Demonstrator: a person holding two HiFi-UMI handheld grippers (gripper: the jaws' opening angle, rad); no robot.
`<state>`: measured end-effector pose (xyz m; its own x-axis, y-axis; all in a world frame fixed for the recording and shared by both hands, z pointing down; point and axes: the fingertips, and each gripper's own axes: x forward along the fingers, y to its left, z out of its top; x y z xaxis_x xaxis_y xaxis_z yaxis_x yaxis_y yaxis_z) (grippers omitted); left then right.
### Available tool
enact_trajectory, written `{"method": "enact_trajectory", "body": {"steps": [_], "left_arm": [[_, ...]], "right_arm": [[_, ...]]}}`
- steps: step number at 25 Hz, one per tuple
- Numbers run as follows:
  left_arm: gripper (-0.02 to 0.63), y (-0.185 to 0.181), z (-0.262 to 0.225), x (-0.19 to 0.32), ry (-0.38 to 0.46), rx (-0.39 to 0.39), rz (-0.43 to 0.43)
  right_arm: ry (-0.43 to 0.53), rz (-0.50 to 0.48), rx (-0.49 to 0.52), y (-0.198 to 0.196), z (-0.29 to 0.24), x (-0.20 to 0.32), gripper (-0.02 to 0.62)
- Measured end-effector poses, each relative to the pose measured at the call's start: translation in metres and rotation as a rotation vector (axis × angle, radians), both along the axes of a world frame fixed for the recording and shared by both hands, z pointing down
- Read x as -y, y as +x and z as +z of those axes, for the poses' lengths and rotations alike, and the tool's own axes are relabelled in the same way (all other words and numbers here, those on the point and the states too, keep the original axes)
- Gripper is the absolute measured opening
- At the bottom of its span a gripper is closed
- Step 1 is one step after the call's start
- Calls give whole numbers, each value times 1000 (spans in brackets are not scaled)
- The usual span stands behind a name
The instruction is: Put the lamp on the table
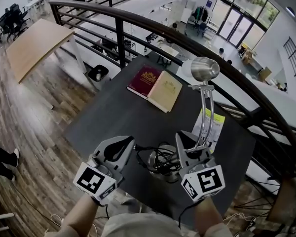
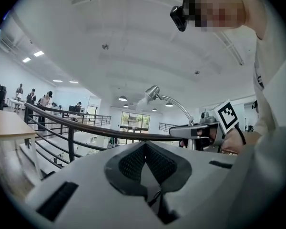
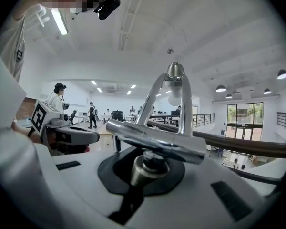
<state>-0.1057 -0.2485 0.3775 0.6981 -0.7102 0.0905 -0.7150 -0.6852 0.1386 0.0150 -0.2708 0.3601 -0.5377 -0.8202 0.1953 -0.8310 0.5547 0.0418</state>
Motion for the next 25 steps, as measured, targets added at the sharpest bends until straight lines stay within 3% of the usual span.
{"method": "enact_trajectory", "body": {"steps": [3,9,20,25], "left_arm": [[5,0,10,24,10,17,-18],[5,-1,32,81,108,96,-40],[5,-7,115,172,39,103,-63],[5,-10,151,195,8,141,-57]], "right_arm": [[20,-2,-14,-6,6,25,-2],[29,7,-23,-18,35,81,-2],[23,51,-23,-40,106,177,-2],[15,61,-24,-51,149,206,-2]]}}
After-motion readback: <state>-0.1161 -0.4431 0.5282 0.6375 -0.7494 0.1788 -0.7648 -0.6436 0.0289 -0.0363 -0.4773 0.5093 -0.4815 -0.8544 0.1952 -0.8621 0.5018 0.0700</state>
